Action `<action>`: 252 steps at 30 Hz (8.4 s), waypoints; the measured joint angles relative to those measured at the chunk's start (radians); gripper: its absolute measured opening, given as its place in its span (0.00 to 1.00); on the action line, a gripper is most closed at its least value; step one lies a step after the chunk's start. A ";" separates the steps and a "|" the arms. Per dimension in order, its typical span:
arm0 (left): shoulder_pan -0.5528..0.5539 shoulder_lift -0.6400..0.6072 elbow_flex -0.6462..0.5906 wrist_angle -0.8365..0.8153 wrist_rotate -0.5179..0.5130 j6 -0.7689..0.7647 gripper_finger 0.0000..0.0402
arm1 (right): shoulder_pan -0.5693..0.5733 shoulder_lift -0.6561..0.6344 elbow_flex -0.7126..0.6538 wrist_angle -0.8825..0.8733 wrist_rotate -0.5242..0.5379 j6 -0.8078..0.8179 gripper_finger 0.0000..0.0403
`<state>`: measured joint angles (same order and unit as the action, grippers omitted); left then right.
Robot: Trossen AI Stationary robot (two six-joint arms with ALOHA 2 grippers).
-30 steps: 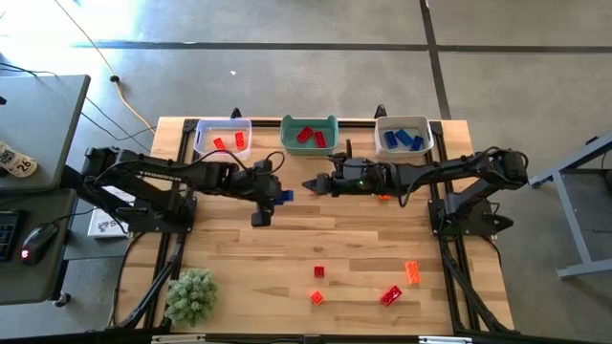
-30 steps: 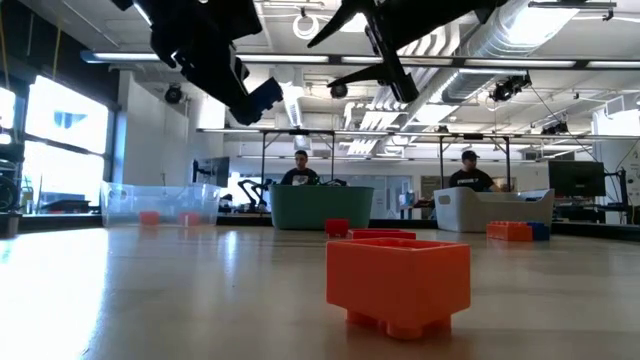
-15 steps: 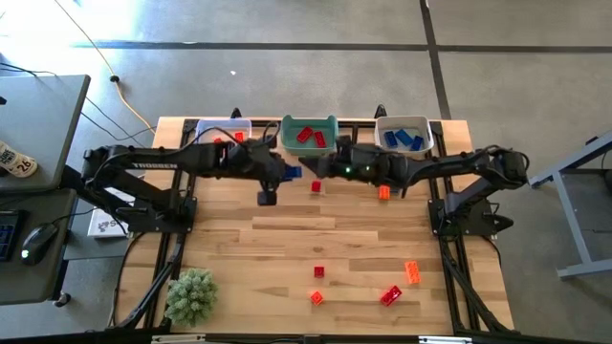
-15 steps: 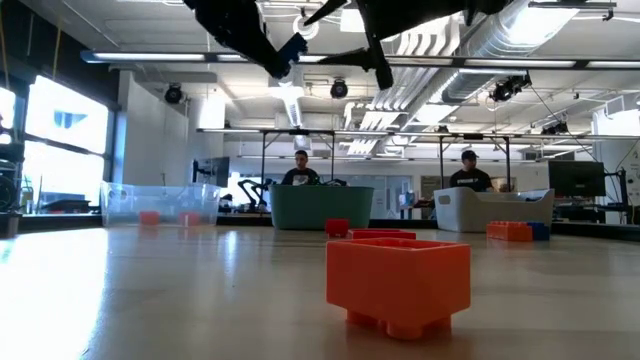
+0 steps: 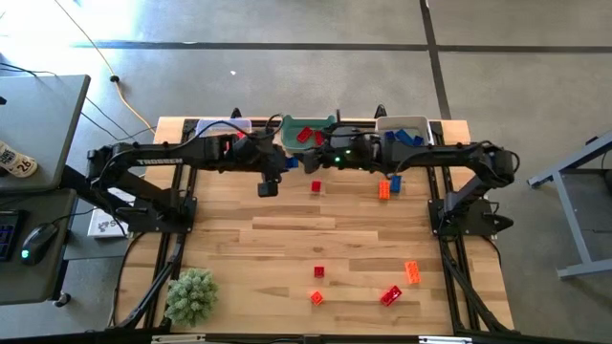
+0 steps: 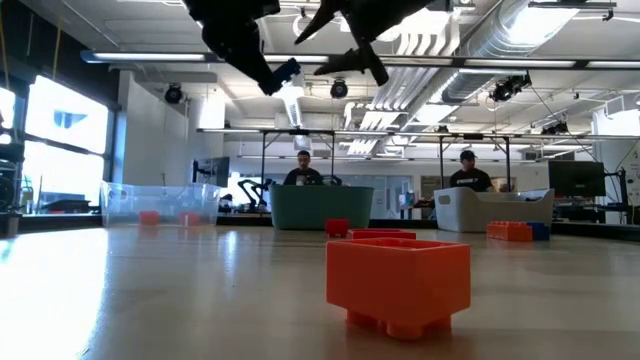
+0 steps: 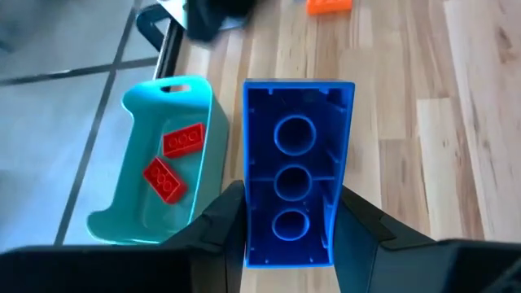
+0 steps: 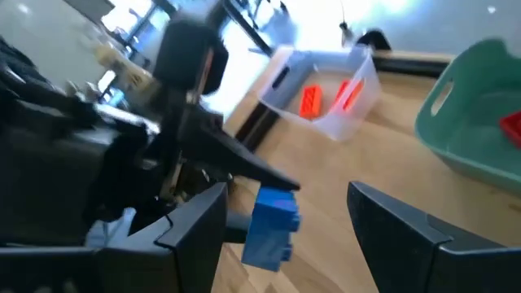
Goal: Sort & place blocks by color
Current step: Put the blue game piece into the white bin, then put the orange game piece into the transparent bin
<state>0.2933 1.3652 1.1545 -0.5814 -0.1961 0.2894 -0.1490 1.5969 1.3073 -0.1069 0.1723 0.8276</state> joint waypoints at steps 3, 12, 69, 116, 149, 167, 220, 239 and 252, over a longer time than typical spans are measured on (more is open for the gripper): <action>0.000 0.024 0.000 -0.004 -0.004 -0.020 0.27 | 0.001 0.052 0.033 -0.041 -0.001 0.001 0.60; 0.000 0.079 0.000 -0.004 -0.040 -0.027 0.27 | 0.000 0.111 0.054 -0.070 -0.043 0.028 0.60; 0.137 0.088 -0.001 0.011 -0.051 -0.236 0.56 | -0.360 -0.090 0.052 -0.806 0.324 -0.287 0.16; 0.151 0.089 -0.001 0.055 -0.050 -0.236 0.56 | -0.707 0.069 0.052 -1.250 0.141 -0.435 0.44; 0.151 0.089 -0.001 0.054 -0.015 -0.234 0.56 | 0.207 -0.088 0.053 -1.465 0.008 0.327 0.44; 0.151 0.089 -0.001 0.054 -0.016 -0.234 0.56 | 0.432 -0.197 -0.127 -1.464 0.036 0.678 0.44; 0.151 0.089 -0.001 0.055 -0.016 -0.391 0.56 | 0.929 -0.151 -0.642 -0.525 -0.357 1.439 0.61; 0.151 0.089 -0.001 0.055 0.016 -0.391 0.56 | 0.913 -0.118 -0.582 -0.428 -0.299 1.407 0.28; 0.151 0.089 0.000 0.055 0.278 -0.288 0.56 | 0.687 -0.150 -0.428 -0.445 -0.009 1.051 0.28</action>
<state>0.4446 1.4544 1.1542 -0.5262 0.0823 0.0014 0.5385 1.4471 0.8794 -0.5515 0.1629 1.8782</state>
